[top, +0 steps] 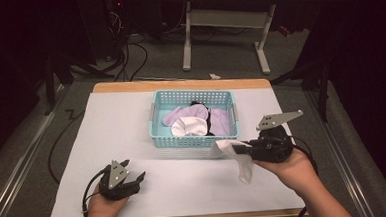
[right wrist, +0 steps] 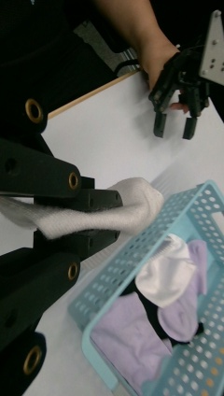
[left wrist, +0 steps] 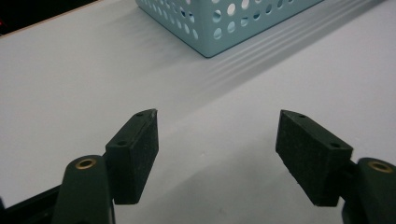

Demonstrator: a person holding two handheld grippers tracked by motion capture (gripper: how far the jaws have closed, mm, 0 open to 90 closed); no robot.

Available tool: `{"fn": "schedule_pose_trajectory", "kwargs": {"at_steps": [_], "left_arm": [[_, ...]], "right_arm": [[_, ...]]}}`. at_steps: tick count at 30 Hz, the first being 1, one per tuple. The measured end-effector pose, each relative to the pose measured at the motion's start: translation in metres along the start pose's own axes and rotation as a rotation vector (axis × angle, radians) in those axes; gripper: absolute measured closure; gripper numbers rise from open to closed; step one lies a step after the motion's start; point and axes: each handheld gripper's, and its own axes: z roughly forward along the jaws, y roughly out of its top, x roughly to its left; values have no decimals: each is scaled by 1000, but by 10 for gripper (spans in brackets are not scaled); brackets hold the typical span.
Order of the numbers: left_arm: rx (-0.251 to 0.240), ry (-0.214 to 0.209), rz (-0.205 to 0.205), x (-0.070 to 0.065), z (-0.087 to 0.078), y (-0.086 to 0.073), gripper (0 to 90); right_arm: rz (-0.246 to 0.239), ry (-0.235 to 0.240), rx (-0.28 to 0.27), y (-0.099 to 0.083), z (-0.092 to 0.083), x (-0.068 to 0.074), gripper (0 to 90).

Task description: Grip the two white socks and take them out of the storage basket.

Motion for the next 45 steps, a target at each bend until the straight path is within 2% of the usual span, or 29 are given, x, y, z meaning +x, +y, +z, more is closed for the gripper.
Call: {"fn": "schedule_pose_trajectory", "kwargs": {"at_steps": [2,5,6,13,14,16,17,18,19,20,21,23,28,30,36,39,45], "left_arm": [[-1,1,-2,0,0,0,306],[-4,-3,-4,0,0,0,305],[-5,-3,-4,0,-1,0,305],[-7,-3,-4,0,-1,0,305],[-7,-3,-3,0,-1,0,305],[-9,-2,-4,0,-1,0,305],[-10,-1,-4,0,-1,-1,305],[-12,1,-4,0,-1,-1,305],[-13,2,-4,0,-1,-1,305],[-12,2,-3,0,-1,-1,305],[-10,3,-2,0,-1,-1,305],[-9,4,0,-1,-1,0,305],[-11,2,-2,0,-1,-1,305],[-12,4,-1,-1,-1,-1,305],[-10,4,3,-1,-1,0,305],[-11,4,2,-1,-1,-1,305],[-11,7,3,-1,-1,-1,305]], "right_arm": [[6,7,15,-6,8,0,827],[28,12,52,-19,31,-5,812],[28,12,52,-19,31,-5,812],[47,9,117,-42,81,-12,811],[39,4,124,-44,87,-13,811],[59,8,130,-51,104,-16,811],[59,8,130,-51,104,-16,811],[59,6,140,-55,113,-17,811],[59,6,140,-55,113,-17,811],[67,13,145,-60,122,-17,806],[67,13,145,-60,122,-17,806],[67,16,153,-67,132,-15,790],[53,0,173,-75,142,-14,770],[72,4,161,-78,143,-13,760],[65,15,157,-76,142,-12,658],[69,3,136,-71,133,-11,585],[73,-25,101,-67,117,-16,549]]}}
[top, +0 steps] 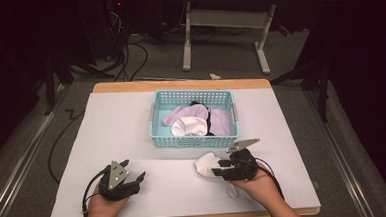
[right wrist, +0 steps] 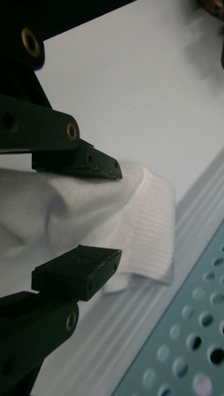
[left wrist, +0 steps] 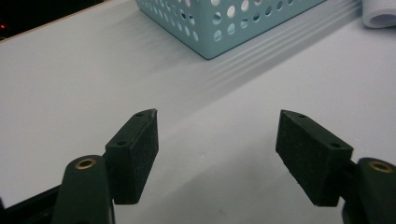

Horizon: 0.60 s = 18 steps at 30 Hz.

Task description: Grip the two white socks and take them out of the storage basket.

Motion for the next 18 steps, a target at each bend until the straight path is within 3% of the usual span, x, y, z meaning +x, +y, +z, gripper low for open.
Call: {"fn": "schedule_pose_trajectory", "kwargs": {"at_steps": [5,18], "left_arm": [[1,-1,1,0,0,0,305],[1,2,2,0,0,0,305]], "right_arm": [[20,-32,-21,-2,-16,-10,533],[67,-81,-53,-12,-36,-28,527]]}}
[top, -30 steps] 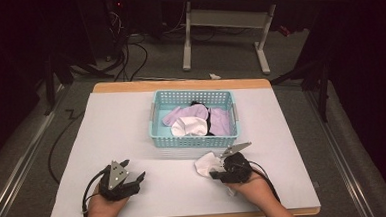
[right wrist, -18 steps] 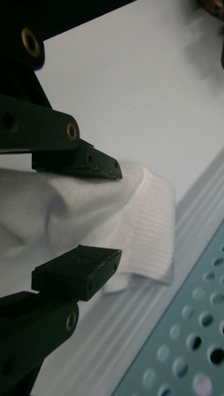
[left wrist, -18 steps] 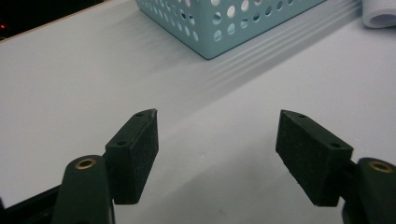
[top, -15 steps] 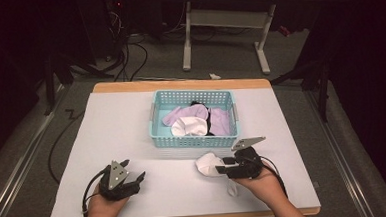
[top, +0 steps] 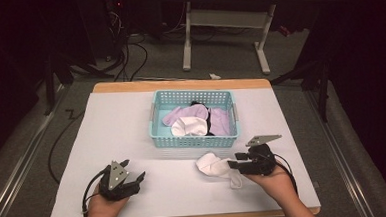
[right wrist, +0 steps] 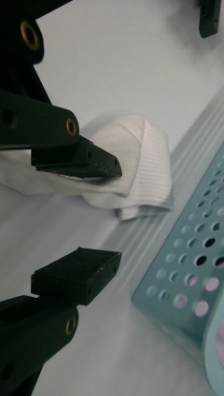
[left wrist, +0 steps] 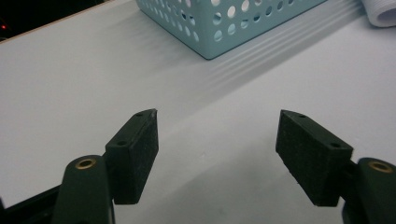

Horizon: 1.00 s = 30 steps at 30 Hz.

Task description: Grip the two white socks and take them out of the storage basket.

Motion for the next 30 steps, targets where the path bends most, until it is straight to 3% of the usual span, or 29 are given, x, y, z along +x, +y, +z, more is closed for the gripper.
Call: {"fn": "schedule_pose_trajectory", "kwargs": {"at_steps": [6,13,17,24,30], "left_arm": [[1,1,3,0,0,0,305],[0,-8,-1,0,0,0,305],[-1,-12,-4,1,-1,0,304],[-7,-17,-7,2,-1,0,303],[-8,-24,-9,2,-1,0,303]], "right_arm": [[5,-4,-32,10,-15,-2,507],[-14,-5,-51,36,-22,3,446],[-30,-22,-60,57,-13,7,394],[-24,5,-42,98,19,5,390],[-25,3,-19,117,36,1,390]]}}
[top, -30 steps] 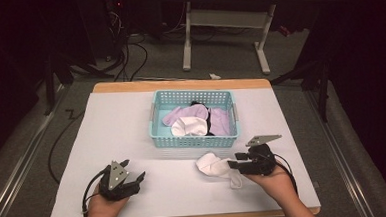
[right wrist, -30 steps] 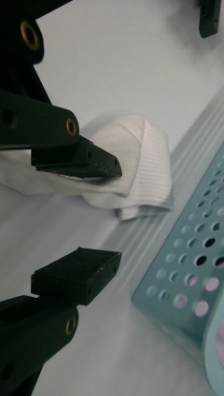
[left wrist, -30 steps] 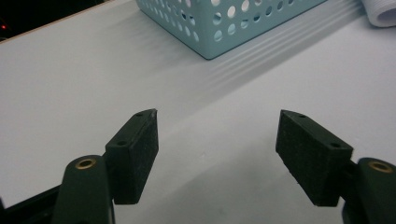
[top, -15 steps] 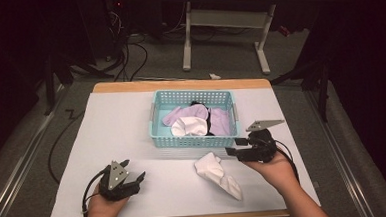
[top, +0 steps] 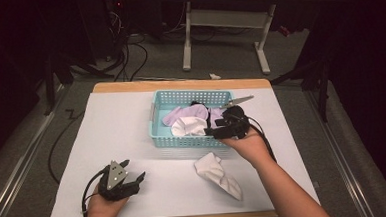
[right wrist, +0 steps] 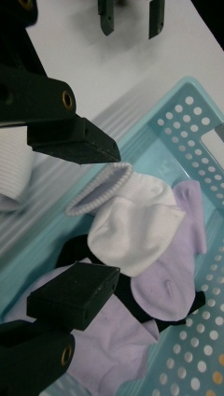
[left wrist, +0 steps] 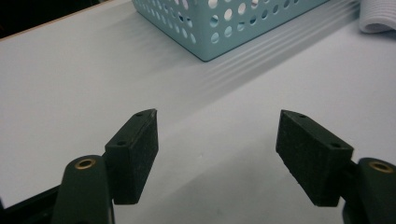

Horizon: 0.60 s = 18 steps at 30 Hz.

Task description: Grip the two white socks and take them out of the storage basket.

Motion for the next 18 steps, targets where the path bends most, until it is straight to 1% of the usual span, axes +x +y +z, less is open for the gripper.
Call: {"fn": "schedule_pose_trajectory", "kwargs": {"at_steps": [1,2,7,10,14,15,16,17,18], "left_arm": [[0,-1,0,0,0,0,303],[-1,-1,-1,0,0,0,303],[0,-5,0,1,0,0,303],[2,-8,0,1,-1,0,303],[0,-12,-2,1,-1,0,302],[-1,-13,-2,1,-1,0,303],[-1,-13,-2,1,-1,0,303],[0,-15,-4,1,-1,0,303],[0,-14,-2,1,-1,0,303]], "right_arm": [[-2,-1,11,6,8,-2,389],[-2,-1,11,6,8,-2,389],[-6,-3,28,22,26,-5,379],[-9,6,39,32,37,-8,376],[-13,21,71,44,54,-11,372],[-15,15,89,50,62,-12,372],[-15,15,89,50,62,-12,372],[-21,13,106,55,70,-15,372],[-21,13,106,55,70,-15,372]]}}
